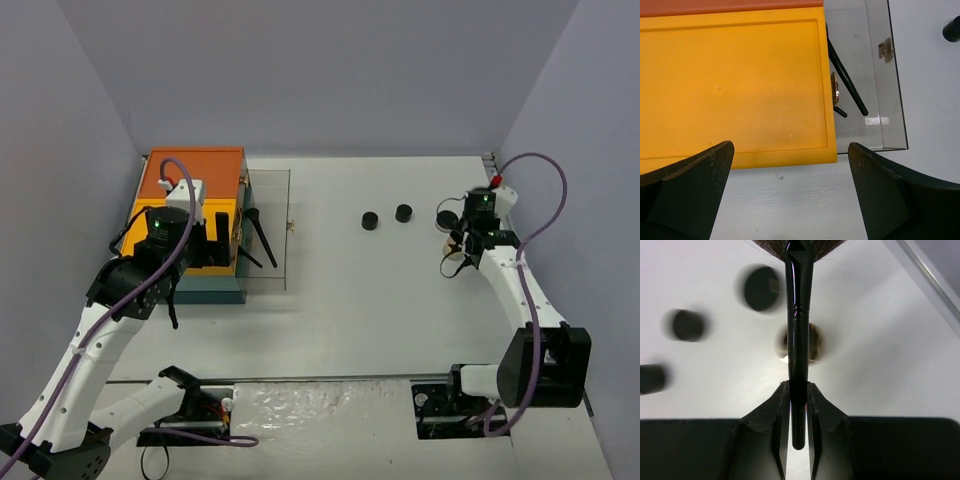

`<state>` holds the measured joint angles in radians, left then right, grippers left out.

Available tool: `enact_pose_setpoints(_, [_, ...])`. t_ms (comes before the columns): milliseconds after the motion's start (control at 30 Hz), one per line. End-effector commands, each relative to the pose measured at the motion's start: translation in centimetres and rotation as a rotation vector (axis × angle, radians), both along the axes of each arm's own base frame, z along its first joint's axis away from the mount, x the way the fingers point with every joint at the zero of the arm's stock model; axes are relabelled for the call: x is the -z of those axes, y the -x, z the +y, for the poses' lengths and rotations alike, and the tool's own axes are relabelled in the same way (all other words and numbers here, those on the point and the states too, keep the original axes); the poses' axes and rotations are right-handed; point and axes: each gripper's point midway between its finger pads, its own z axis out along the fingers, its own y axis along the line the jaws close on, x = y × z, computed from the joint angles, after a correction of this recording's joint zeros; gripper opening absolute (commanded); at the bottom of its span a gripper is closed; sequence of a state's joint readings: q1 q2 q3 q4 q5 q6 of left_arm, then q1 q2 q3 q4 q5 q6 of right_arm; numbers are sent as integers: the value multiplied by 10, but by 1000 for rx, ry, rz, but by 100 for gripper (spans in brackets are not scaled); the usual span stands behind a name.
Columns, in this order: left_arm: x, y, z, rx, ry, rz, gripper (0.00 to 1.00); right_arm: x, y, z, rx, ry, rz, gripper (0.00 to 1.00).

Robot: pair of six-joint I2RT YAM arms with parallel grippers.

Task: Organize the makeup

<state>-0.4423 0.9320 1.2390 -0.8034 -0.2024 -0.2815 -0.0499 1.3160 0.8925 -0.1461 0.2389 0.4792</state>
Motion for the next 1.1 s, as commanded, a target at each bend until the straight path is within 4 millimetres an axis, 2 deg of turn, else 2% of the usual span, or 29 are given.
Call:
enact_pose_setpoints(0, [-25, -6, 8, -54, 7, -56, 97, -113, -51, 107, -329, -47, -301, 0])
enact_pose_setpoints(33, [-26, -6, 8, -57, 9, -55, 97, -123, -55, 134, -398, -61, -320, 0])
enact_pose_setpoints(100, [-28, -7, 9, -66, 13, -52, 97, -144, -61, 203, -558, -104, -356, 0])
enact_pose_setpoints(200, [-31, -7, 12, -94, 17, -46, 97, -171, -53, 304, -770, -182, -405, 0])
enact_pose_setpoints(233, [-31, -6, 14, -106, 8, -39, 97, -164, -55, 327, -804, -195, -393, 0])
enact_pose_setpoints(300, [-34, -6, 18, -125, 6, -36, 97, -174, -43, 380, -895, -232, -418, 0])
enact_pose_setpoints(367, [-36, -6, 21, -140, 13, -35, 97, -166, -43, 423, -956, -256, -425, 0])
enact_pose_setpoints(500, [-40, -5, 26, -170, 12, -37, 97, -158, -32, 479, -1016, -279, -425, 3])
enact_pose_setpoints(533, [-43, -5, 27, -178, 16, -41, 97, -150, -34, 485, -1008, -277, -415, 5])
enact_pose_setpoints(600, [-45, -6, 30, -190, 14, -38, 97, -139, -36, 493, -1000, -283, -398, 17])
enact_pose_setpoints(667, [-46, -8, 31, -197, 17, -43, 97, -131, -36, 496, -1001, -286, -383, 34])
enact_pose_setpoints(700, [-48, -9, 31, -201, 19, -48, 97, -130, -36, 498, -1010, -283, -382, 38])
enact_pose_setpoints(733, [-49, -11, 33, -208, 21, -53, 97, -131, -35, 499, -1023, -281, -383, 50])
enact_pose_setpoints(800, [-53, -15, 34, -218, 28, -64, 97, -136, -36, 494, -1031, -265, -395, 65])
enact_pose_setpoints(933, [-52, -32, 40, -238, 44, -57, 97, -162, -44, 464, -1010, -224, -443, 81])
enact_pose_setpoints(1067, [-52, -60, 52, -265, 84, -56, 97, -151, -71, 403, -920, -164, -400, 93])
